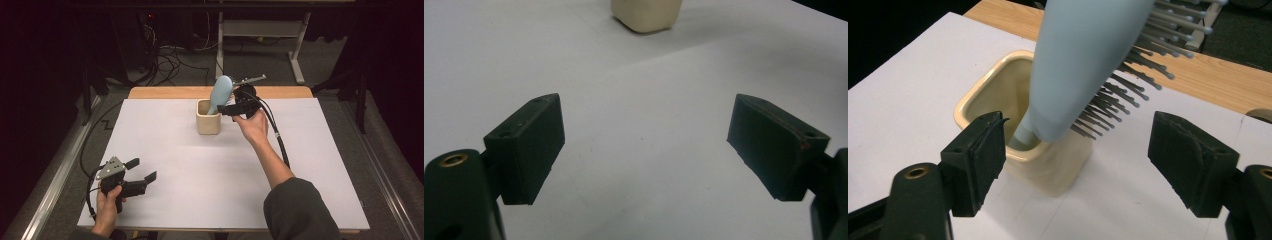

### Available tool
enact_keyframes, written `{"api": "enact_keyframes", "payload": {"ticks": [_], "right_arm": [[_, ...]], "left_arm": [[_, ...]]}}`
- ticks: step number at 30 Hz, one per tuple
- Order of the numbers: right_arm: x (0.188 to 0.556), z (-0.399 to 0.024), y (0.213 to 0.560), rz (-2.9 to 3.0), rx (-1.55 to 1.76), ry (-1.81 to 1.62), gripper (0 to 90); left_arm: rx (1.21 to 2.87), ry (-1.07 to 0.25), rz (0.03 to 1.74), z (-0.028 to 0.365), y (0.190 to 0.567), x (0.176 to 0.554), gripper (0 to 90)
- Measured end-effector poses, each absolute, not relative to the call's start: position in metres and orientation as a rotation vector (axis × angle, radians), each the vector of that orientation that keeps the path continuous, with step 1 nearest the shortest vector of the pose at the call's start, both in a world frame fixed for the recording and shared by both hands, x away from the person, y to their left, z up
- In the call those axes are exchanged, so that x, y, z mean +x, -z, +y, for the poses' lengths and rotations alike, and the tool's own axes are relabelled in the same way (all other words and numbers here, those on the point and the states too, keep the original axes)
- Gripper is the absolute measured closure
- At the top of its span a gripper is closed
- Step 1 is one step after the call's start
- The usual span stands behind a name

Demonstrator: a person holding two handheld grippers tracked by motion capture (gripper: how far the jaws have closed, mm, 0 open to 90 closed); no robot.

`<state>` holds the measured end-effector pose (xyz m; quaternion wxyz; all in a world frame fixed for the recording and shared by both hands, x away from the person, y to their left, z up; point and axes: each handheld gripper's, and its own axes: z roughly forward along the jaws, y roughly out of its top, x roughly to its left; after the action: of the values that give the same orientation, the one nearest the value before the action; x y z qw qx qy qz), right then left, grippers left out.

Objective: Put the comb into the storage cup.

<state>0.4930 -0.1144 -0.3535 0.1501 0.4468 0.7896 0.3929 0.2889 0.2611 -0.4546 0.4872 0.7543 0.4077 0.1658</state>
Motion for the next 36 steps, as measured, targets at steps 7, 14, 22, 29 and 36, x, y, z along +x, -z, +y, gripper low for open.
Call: {"api": "enact_keyframes", "payload": {"ticks": [7, 14, 22, 29, 36], "right_arm": [[0.488, -0.121, 0.353, 2.268, 1.272, -1.128, 23.8], [0.484, -0.127, 0.351, 2.262, 1.265, -1.133, 23.8], [0.481, -0.133, 0.351, 2.266, 1.258, -1.131, 23.8], [0.479, -0.134, 0.350, 2.268, 1.250, -1.133, 23.7], [0.476, -0.138, 0.350, 2.267, 1.243, -1.132, 23.8]], "left_arm": [[1.834, -0.402, 0.993, 0.261, 0.455, 0.289, 16.0], [1.835, -0.404, 0.994, 0.261, 0.455, 0.289, 16.1], [1.838, -0.401, 0.996, 0.261, 0.455, 0.289, 16.0], [1.834, -0.401, 0.999, 0.262, 0.455, 0.289, 16.0], [1.835, -0.401, 0.999, 0.261, 0.455, 0.289, 16.1]]}}
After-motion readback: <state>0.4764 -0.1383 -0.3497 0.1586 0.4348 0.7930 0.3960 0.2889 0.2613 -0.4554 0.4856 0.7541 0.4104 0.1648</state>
